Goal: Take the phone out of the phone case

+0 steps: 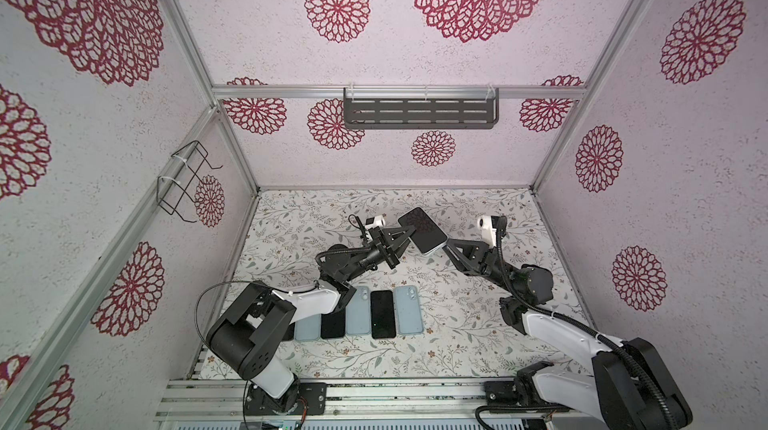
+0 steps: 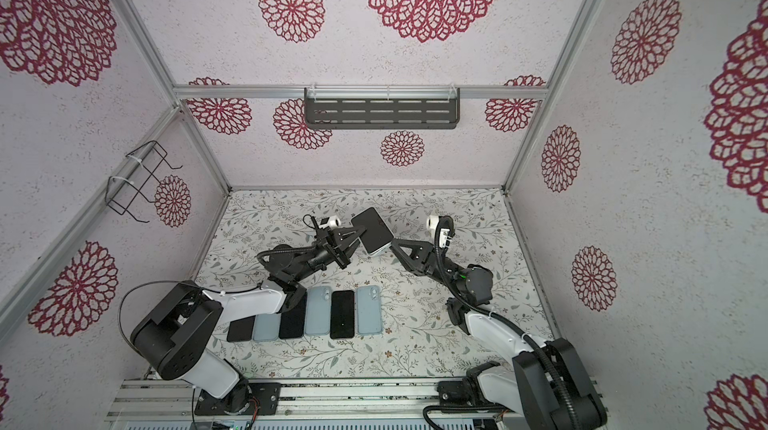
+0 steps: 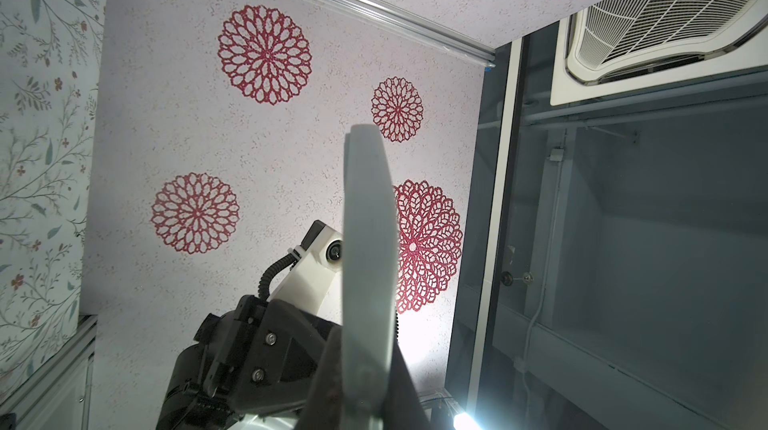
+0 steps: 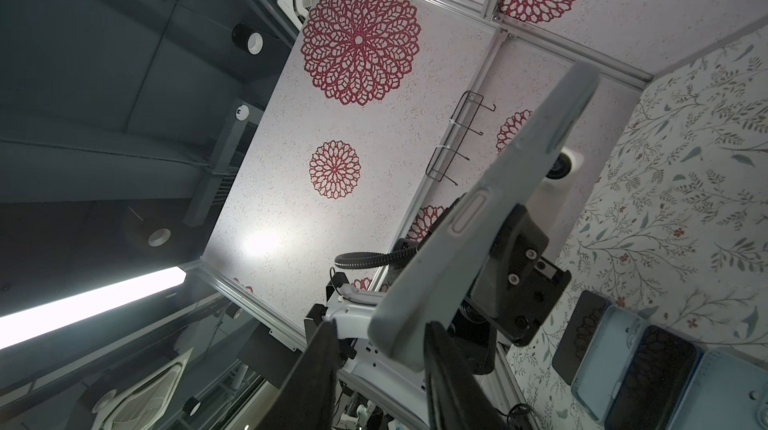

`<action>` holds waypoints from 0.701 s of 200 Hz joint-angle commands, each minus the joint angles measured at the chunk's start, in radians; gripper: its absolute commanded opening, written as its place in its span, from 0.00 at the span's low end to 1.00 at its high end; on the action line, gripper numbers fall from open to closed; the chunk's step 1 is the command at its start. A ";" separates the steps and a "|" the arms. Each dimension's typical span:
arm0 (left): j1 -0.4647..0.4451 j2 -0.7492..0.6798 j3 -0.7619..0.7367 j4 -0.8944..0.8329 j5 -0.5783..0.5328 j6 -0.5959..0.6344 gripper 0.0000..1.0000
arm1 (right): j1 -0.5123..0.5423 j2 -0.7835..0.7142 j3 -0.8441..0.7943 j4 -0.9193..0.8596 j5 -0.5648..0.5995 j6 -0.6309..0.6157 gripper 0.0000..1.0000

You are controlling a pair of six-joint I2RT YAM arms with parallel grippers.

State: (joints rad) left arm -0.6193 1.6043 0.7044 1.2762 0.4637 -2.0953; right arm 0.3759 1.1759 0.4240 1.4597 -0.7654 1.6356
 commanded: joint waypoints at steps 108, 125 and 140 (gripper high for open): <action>0.004 -0.065 0.018 -0.006 0.029 -0.007 0.00 | -0.002 0.015 0.053 0.041 -0.020 0.047 0.40; 0.005 -0.066 0.021 -0.013 0.032 -0.001 0.00 | -0.003 0.015 0.055 0.038 -0.021 0.045 0.40; 0.006 -0.070 0.020 -0.024 0.032 0.004 0.00 | -0.002 0.016 0.059 0.037 -0.020 0.047 0.40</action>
State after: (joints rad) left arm -0.6182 1.5772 0.7044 1.2228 0.4892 -2.0949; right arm 0.3759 1.2030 0.4431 1.4532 -0.7681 1.6772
